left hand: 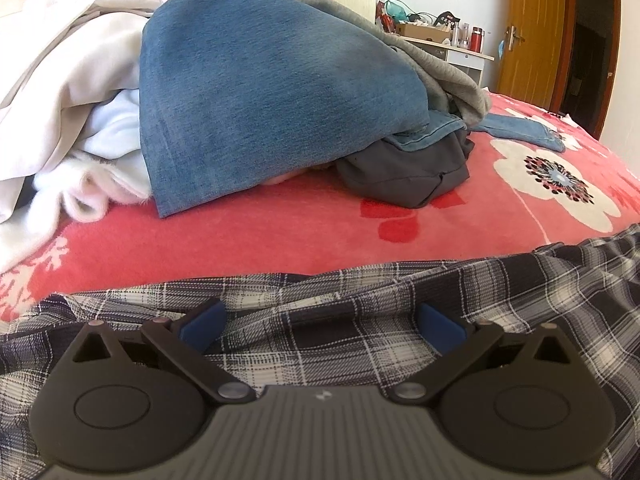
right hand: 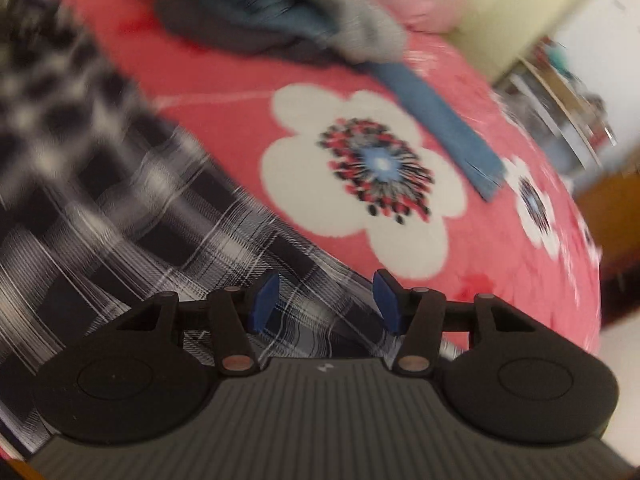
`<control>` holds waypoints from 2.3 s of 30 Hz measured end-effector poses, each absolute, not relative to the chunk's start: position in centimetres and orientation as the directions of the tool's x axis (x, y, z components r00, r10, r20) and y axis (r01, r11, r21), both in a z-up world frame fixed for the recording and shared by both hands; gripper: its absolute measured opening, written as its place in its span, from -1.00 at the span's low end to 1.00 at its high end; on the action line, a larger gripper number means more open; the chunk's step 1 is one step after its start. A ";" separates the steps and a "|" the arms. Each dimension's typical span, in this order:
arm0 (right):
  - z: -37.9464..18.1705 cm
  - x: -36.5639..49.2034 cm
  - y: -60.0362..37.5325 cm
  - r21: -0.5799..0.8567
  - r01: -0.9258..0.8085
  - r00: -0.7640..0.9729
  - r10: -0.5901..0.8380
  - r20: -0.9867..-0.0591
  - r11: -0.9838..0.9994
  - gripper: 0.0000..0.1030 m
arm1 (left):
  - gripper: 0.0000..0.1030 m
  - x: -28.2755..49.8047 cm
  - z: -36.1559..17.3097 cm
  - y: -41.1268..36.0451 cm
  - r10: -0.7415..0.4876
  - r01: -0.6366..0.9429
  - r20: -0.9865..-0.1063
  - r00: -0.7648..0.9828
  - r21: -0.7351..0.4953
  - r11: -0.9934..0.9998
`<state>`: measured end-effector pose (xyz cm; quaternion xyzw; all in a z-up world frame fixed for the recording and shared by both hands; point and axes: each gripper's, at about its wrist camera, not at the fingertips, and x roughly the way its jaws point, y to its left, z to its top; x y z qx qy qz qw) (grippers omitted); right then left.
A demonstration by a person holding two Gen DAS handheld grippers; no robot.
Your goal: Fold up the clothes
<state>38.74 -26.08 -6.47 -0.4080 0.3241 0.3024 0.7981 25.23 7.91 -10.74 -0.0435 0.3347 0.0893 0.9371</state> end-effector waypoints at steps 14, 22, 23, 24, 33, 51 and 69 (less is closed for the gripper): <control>-8.7 38.1 -23.4 -0.609 -0.745 0.657 0.145 -0.740 0.271 -1.00 | 1.00 25.1 -10.7 8.1 0.131 -0.196 -0.631 0.765 -0.035 0.980; -10.5 39.0 -22.9 -0.679 -0.682 0.723 0.114 -0.681 0.271 -1.00 | 1.00 25.1 -10.7 8.0 0.132 -0.197 -0.630 0.766 -0.035 0.980; -10.9 39.2 -22.9 -0.688 -0.671 0.733 0.109 -0.671 0.275 -1.00 | 1.00 25.1 -10.7 8.0 0.131 -0.197 -0.630 0.766 -0.036 0.980; -11.3 39.4 -23.1 -0.696 -0.648 0.750 0.100 -0.654 0.308 -1.00 | 1.00 25.1 -10.7 8.1 0.130 -0.197 -0.630 0.766 -0.037 0.980; -6.1 40.6 -35.1 -0.299 -0.126 0.882 -0.032 -0.471 0.946 -0.91 | 1.00 25.2 -10.7 8.0 0.134 -0.197 -0.632 0.763 -0.029 0.980; -8.9 44.3 -44.4 0.537 0.190 0.670 0.291 -0.683 0.822 -0.56 | 1.00 25.2 -10.8 7.9 0.137 -0.195 -0.633 0.762 -0.023 0.980; -9.5 42.4 -45.1 0.688 0.268 0.681 0.373 -0.630 0.674 -0.41 | 1.00 25.2 -10.8 7.9 0.139 -0.196 -0.633 0.761 -0.021 0.980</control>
